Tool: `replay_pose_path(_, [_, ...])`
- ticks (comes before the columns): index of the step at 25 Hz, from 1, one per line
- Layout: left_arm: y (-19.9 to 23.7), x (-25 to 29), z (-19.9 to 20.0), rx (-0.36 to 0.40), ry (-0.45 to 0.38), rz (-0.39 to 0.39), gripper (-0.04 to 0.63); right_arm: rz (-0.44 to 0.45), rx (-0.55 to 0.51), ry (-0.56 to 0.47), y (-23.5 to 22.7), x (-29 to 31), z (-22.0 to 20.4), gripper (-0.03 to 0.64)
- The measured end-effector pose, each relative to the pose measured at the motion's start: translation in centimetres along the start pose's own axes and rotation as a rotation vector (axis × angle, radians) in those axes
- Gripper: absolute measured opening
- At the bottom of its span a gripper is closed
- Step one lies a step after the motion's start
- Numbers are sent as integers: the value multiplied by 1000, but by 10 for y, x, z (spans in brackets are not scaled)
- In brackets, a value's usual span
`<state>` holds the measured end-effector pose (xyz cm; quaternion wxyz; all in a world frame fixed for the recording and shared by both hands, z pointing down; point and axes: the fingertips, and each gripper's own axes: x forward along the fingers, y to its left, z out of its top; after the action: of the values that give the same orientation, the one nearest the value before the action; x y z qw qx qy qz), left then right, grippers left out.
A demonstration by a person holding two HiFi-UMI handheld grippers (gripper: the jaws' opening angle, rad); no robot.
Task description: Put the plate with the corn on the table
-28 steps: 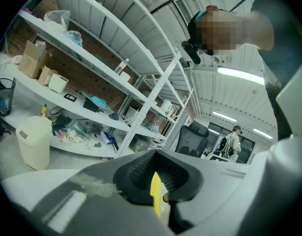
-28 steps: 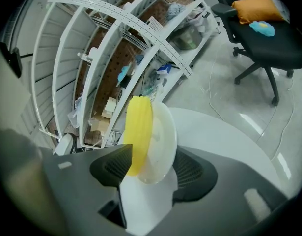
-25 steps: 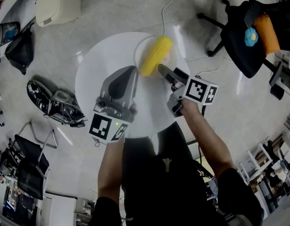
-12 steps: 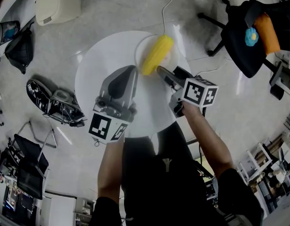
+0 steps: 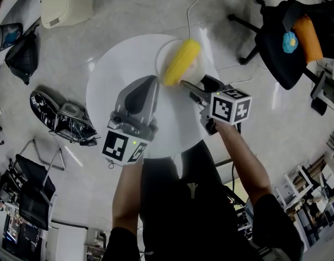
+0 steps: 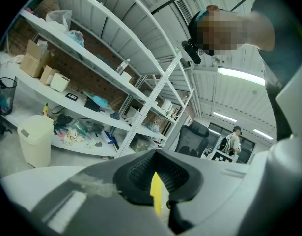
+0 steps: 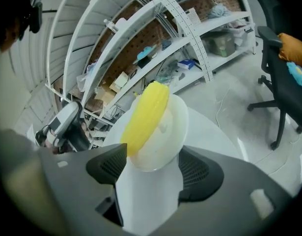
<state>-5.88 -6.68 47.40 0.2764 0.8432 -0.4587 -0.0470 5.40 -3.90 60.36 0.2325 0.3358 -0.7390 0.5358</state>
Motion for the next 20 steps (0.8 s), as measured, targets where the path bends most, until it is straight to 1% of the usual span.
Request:
replay_pose_path(6, [0,-1,-1,0,4,3,3,21,-79,50,1,-1,-4,331])
replay_pose_path(14, [0,-5,-6,-6,1,7,2,9,-261,128,1,0,-15,337])
replay_pose_path(20, [-2,-7,-8,-7,1,7,2,32,-333,171,1,-2,-19,341])
